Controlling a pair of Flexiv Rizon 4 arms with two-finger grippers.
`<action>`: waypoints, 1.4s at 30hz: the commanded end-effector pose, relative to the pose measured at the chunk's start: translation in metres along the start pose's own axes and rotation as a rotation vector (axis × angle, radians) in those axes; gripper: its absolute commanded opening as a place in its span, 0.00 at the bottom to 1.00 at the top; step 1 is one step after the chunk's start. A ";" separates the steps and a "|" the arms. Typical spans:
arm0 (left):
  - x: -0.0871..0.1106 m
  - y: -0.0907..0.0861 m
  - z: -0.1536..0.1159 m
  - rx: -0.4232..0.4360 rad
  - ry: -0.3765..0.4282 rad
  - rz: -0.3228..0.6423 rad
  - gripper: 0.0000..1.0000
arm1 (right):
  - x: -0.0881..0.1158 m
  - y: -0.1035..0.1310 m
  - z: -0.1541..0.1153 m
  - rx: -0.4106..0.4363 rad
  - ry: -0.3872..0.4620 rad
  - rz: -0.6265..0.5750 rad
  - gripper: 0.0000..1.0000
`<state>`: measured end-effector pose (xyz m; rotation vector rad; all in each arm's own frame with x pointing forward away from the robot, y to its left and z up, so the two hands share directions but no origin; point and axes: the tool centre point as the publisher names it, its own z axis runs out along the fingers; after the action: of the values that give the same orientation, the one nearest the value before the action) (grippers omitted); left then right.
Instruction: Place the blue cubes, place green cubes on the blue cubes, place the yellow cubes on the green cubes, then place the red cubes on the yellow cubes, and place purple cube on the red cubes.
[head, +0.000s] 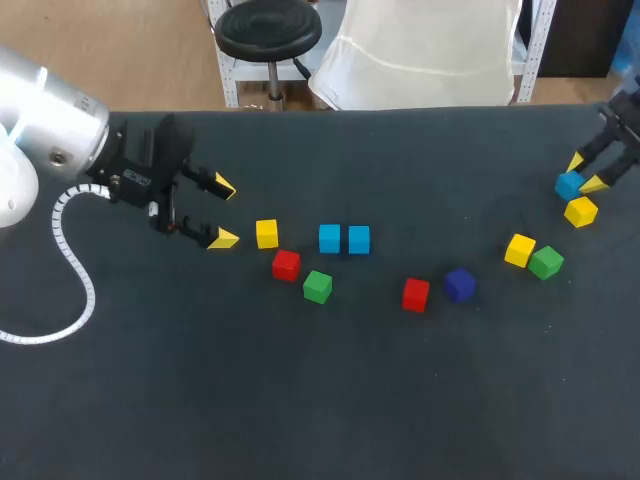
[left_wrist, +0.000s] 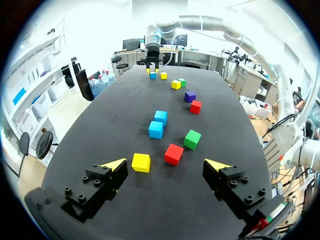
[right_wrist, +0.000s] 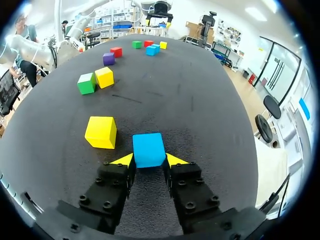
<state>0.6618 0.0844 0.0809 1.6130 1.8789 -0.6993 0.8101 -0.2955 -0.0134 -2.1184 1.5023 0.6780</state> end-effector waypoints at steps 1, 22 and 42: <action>0.001 0.000 0.000 -0.001 -0.002 0.002 1.00 | -0.001 -0.006 -0.010 -0.037 -0.004 0.039 0.00; 0.001 0.000 0.000 -0.001 -0.002 0.002 1.00 | -0.111 -0.010 -0.036 0.294 0.080 0.240 0.00; 0.001 0.000 0.000 -0.001 -0.002 0.002 1.00 | -0.167 0.004 -0.011 0.292 -0.048 0.226 0.00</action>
<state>0.6618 0.0844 0.0809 1.6130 1.8792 -0.6991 0.7685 -0.1719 0.0978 -1.9257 1.7393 0.7717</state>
